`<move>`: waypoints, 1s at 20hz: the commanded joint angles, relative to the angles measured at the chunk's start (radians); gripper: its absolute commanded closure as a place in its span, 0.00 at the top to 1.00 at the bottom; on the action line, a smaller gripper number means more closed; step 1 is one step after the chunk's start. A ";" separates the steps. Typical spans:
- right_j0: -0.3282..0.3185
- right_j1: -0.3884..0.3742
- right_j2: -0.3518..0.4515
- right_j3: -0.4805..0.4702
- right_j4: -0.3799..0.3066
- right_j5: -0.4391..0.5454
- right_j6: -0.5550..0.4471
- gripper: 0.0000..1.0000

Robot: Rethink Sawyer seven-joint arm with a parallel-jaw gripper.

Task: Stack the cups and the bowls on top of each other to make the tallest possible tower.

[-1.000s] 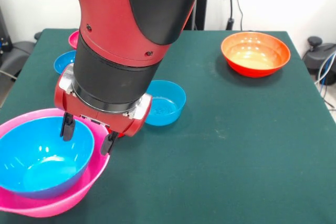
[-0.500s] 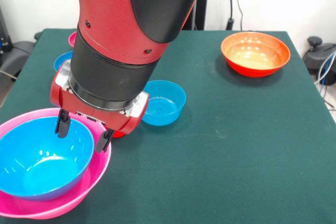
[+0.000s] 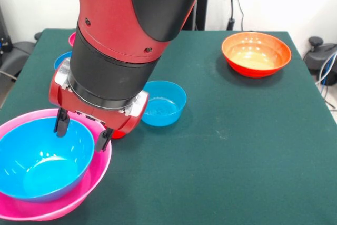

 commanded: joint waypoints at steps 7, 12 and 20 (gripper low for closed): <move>0.065 -0.120 0.010 0.219 0.007 0.026 -0.169 1.00; 0.102 -0.186 0.011 0.315 0.006 0.034 -0.112 1.00; 0.160 -0.292 0.003 0.457 0.001 0.053 -0.012 1.00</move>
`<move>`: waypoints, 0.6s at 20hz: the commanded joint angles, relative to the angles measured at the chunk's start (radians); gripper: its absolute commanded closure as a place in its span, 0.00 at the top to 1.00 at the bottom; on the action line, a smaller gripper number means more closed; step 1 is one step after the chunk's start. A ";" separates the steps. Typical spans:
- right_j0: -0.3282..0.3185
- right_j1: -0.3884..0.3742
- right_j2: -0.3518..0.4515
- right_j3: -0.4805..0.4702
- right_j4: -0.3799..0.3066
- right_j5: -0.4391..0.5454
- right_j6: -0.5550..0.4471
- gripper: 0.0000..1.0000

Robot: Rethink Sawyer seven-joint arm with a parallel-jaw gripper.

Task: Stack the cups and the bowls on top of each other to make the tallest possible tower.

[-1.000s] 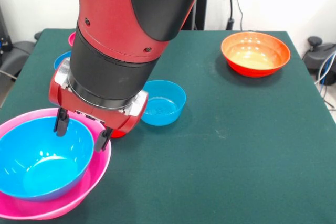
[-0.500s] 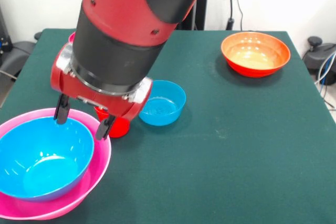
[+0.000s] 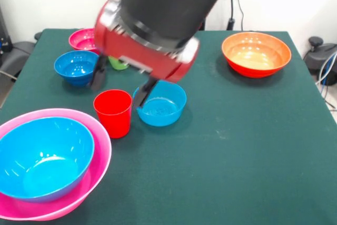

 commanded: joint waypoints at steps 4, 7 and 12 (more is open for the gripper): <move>0.092 -0.154 0.020 0.318 -0.012 0.036 0.057 1.00; 0.118 -0.170 0.010 0.383 -0.023 -0.011 0.117 1.00; 0.173 -0.201 -0.018 0.497 -0.043 -0.087 0.217 1.00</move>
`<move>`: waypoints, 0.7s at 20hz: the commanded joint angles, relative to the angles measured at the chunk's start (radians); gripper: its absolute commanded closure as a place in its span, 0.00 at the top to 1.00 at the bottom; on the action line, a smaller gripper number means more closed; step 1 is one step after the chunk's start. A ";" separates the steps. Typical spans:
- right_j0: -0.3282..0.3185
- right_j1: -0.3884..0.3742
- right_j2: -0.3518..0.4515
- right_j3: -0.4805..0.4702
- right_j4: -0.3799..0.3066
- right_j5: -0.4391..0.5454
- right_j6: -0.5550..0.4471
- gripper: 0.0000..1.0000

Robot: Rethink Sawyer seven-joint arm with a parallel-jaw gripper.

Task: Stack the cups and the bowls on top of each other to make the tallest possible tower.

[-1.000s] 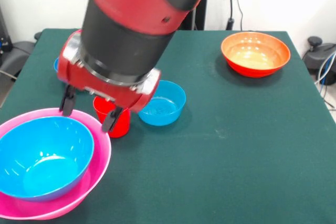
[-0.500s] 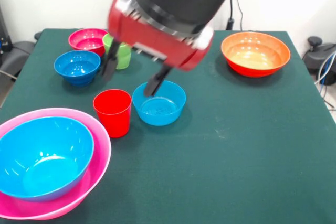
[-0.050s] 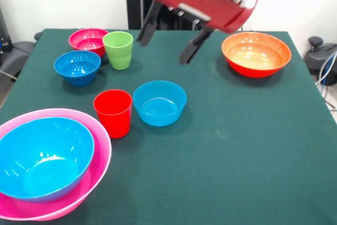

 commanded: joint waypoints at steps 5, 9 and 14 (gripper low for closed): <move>0.094 -0.055 -0.013 0.325 -0.042 -0.112 0.271 1.00; 0.115 -0.057 -0.033 0.356 -0.040 -0.143 0.296 1.00; 0.138 -0.060 -0.048 0.409 -0.039 -0.196 0.330 1.00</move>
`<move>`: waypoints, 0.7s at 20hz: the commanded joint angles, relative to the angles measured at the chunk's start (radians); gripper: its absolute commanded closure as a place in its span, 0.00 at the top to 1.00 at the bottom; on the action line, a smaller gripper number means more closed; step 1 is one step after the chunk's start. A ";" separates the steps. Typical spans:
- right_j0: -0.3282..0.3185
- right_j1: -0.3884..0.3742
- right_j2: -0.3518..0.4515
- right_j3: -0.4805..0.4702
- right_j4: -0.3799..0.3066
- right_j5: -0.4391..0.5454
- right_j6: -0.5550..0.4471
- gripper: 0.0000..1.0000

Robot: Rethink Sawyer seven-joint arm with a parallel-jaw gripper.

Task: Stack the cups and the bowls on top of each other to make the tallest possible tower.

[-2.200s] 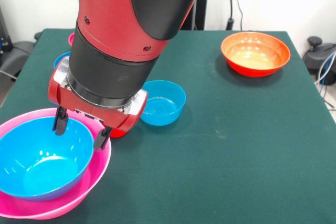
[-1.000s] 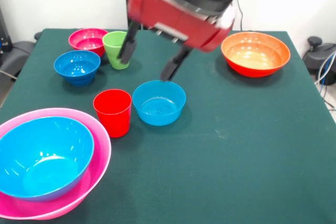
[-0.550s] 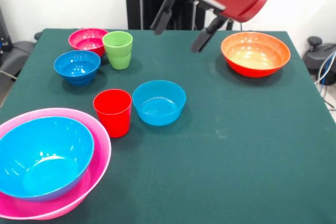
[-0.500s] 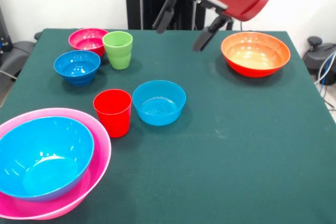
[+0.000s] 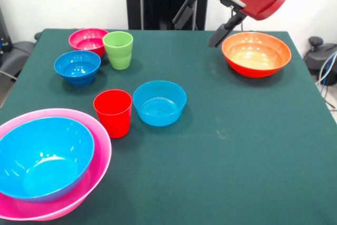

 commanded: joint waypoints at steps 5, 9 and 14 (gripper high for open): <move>0.049 0.021 0.015 0.238 -0.033 -0.164 0.294 1.00; 0.064 0.036 0.002 0.248 -0.038 -0.182 0.313 1.00; 0.077 0.060 -0.002 0.267 -0.035 -0.225 0.348 1.00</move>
